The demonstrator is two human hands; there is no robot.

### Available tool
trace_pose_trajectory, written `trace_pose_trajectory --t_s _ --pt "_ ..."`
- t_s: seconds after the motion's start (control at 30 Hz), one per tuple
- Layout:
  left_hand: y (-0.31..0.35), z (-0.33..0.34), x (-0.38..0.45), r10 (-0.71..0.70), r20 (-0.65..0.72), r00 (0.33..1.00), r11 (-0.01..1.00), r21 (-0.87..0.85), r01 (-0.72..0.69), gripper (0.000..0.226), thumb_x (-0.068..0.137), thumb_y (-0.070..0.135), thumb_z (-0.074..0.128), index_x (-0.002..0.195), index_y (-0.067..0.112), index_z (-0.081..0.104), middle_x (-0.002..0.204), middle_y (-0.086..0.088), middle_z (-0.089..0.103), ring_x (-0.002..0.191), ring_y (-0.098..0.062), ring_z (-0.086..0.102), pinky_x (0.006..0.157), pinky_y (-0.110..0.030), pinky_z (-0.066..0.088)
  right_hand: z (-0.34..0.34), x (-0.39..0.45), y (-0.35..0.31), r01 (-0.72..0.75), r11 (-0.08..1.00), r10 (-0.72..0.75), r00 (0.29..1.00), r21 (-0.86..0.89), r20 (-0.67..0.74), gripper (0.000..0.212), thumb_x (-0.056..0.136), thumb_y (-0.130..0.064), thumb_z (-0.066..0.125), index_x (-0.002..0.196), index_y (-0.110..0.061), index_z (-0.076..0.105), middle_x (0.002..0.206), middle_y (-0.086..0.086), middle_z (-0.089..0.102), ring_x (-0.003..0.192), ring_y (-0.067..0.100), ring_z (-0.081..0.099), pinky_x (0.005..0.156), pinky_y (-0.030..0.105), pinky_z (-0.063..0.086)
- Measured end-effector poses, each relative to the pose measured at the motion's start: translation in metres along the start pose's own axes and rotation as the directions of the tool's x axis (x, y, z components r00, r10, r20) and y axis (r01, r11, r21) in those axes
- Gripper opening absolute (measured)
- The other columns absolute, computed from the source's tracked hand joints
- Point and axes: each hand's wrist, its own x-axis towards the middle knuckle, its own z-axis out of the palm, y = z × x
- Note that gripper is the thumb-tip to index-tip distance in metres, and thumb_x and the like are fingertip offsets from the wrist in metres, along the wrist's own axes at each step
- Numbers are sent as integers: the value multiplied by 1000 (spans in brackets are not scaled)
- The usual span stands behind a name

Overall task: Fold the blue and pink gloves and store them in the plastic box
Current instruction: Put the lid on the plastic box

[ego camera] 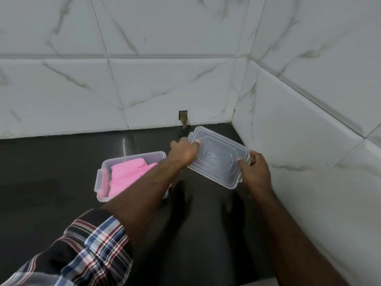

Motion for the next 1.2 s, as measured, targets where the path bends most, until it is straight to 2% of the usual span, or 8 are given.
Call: trace_pose_trajectory --t_s 0.2,0.37,0.5,0.6,0.67,0.9,1.07,1.2 --pt "-14 -61 -6 -90 -148 985 877 -480 8 53 96 55 36 113 12 62 112 -8 67 101 -29 65 96 -48 54 21 -6 -42 -164 797 127 986 581 105 17 94 -21 63 110 -15 66 97 -2 72 83 12 69 79 36 55" --pt "-45 -104 -16 -181 -201 963 717 -697 -11 39 101 45 47 108 9 62 101 -8 67 91 -22 68 81 -36 60 44 -22 -69 -283 586 166 959 759 230 4 94 -15 64 94 -14 68 92 3 72 90 15 70 84 29 54" --pt "-77 -127 -30 -116 -243 963 734 -674 -82 23 92 30 61 75 16 56 82 -11 52 68 -21 46 58 -31 38 71 -34 -73 -218 697 80 970 683 228 17 87 5 66 91 -12 68 96 11 71 86 19 69 73 27 56" --pt "-101 -135 -41 -124 -337 933 799 -591 -107 12 90 5 65 87 16 61 92 -8 62 79 -21 56 70 -35 48 92 -45 -75 -192 734 15 963 652 268 29 85 16 60 94 -11 68 96 7 71 90 17 68 74 22 55" --pt "-114 -138 -50 -119 -384 916 847 -520 -108 21 89 -2 64 103 14 64 102 -3 67 93 -19 63 75 -27 52 103 -52 -76 -177 769 -9 958 614 287 33 84 18 58 100 -9 67 97 5 71 92 16 68 78 25 57" --pt "-153 -149 -64 -99 -427 899 961 -274 -24 18 92 12 63 106 22 62 109 2 66 98 -18 65 78 -37 58 127 -74 -78 -171 864 -32 920 474 391 40 84 18 59 115 -6 66 104 1 71 92 8 68 67 16 55" --pt "-167 -147 -72 -104 -410 906 970 -242 1 19 94 8 57 107 20 61 116 0 65 102 -20 63 73 -32 55 137 -81 -74 -135 919 -39 903 370 427 41 85 17 59 117 -9 66 108 0 70 91 3 66 64 13 55" --pt "-176 -153 -76 -144 -416 898 960 -280 24 12 88 14 64 95 24 65 107 3 70 95 -18 67 73 -33 55 140 -82 -74 -86 958 -47 893 273 448 45 88 13 58 125 -11 64 109 -7 70 96 3 65 61 11 53"
